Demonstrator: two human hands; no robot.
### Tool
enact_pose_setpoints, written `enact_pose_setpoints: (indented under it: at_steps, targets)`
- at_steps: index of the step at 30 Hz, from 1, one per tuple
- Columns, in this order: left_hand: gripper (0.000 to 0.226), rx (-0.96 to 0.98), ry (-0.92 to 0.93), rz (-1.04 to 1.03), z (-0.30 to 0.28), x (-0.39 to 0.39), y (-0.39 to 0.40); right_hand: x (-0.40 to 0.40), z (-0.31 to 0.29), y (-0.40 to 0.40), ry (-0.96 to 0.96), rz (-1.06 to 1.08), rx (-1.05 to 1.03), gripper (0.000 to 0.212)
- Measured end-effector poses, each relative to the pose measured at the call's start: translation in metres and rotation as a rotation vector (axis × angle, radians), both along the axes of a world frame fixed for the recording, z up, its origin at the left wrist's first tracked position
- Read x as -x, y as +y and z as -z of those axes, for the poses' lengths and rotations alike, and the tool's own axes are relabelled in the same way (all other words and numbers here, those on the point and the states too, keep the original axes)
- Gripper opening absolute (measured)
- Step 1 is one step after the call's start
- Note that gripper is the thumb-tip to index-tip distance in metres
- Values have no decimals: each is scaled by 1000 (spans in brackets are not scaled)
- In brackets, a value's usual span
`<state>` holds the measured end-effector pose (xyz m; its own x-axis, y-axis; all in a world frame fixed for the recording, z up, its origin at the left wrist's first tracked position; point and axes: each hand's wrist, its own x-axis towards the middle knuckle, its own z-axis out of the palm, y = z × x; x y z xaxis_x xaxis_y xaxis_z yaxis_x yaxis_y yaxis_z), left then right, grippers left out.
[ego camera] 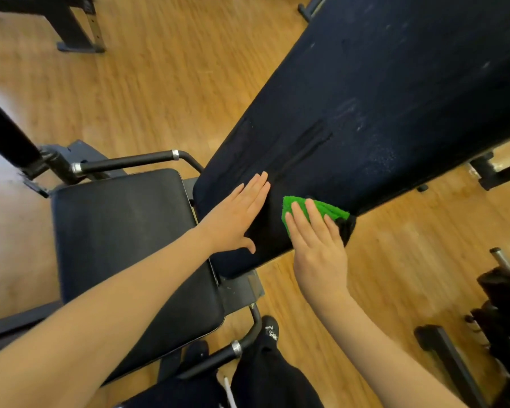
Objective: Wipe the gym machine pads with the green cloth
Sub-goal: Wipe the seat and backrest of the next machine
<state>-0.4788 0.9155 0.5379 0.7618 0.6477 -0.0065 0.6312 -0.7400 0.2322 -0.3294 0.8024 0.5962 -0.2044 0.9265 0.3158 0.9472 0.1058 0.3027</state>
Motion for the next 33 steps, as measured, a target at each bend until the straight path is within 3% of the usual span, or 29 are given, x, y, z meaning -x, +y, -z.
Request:
enact_pose_setpoints:
  at_steps: [2, 5, 9, 13, 18, 22, 27, 33]
  targets:
    - [124, 22, 35, -25, 16, 6, -9, 14, 29, -4, -52, -39, 189, 47]
    - [124, 56, 102, -42, 34, 17, -17, 30, 57, -8, -81, -64, 432, 73]
    - [122, 84, 156, -32, 43, 26, -20, 29, 53, -9, -43, -112, 455, 73]
    - [111, 103, 112, -85, 46, 29, -24, 21, 22, -6, -10, -138, 348, 67]
    - [89, 191, 126, -399, 77, 51, -50, 25, 31, -1, -49, -70, 373, 64]
    - [84, 307, 220, -617, 120, 83, -77, 48, 61, 3, -164, -74, 536, 63]
    - [90, 405, 251, -776, 167, 107, -99, 68, 109, 12, -362, -249, 689, 51]
    - [124, 513, 281, -752, 195, 111, -98, 88, 145, 31, -430, -352, 815, 50]
